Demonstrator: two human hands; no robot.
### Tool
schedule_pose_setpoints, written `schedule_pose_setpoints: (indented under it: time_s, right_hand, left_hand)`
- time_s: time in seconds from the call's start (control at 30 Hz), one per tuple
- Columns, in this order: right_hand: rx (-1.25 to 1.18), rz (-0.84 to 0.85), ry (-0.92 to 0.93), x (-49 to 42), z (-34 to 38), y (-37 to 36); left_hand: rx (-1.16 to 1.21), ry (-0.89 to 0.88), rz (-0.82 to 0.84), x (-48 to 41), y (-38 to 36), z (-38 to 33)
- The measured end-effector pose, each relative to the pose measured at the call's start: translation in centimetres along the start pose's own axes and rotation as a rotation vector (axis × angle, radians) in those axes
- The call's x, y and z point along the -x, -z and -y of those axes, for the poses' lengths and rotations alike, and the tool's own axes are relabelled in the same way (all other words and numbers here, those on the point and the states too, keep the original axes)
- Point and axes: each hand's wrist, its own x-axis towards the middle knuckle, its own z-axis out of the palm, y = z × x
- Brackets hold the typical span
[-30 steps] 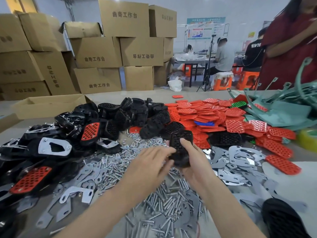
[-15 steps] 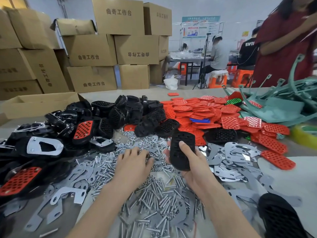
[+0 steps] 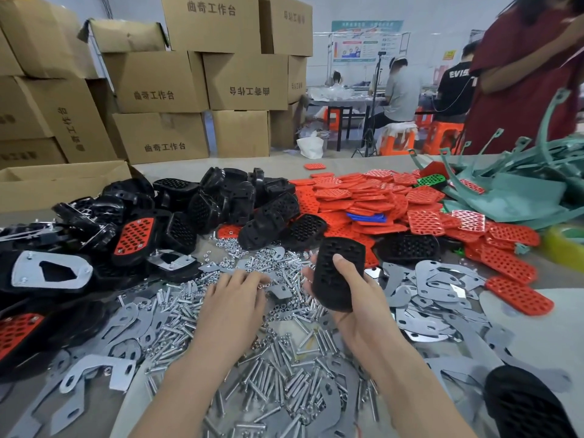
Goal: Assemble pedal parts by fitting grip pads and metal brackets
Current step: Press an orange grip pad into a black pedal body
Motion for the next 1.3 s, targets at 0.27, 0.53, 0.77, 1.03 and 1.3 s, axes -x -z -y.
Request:
schedule_pose_setpoints:
  time_s: [0.27,0.53,0.77,1.03,1.3]
  right_hand:
    - [0.013,0.014,-0.017,0.0,0.3,0.1]
    - [0.087,0.069,-0.026,-0.2,-0.4,0.2]
    - [0.036,0.009,-0.055,0.1,0.0,-0.2]
    - [-0.075,0.035,-0.06,0.5,0.5,0.1]
    - [0.088,0.162,-0.054,0.9,1.1,0.0]
  left_hand:
    - [0.208,0.022,-0.044,0.2,0.7,0.1]
    - [0.545,0.084,-0.285,0.6,1.7,0.3]
    - [0.548,0.062,-0.255,0.9,2.0,0.1]
    - [0.358,0.086,-0.182,1.1,1.7,0.4]
    - [0.232,-0.184,-0.259,0.5,2.3,-1.4]
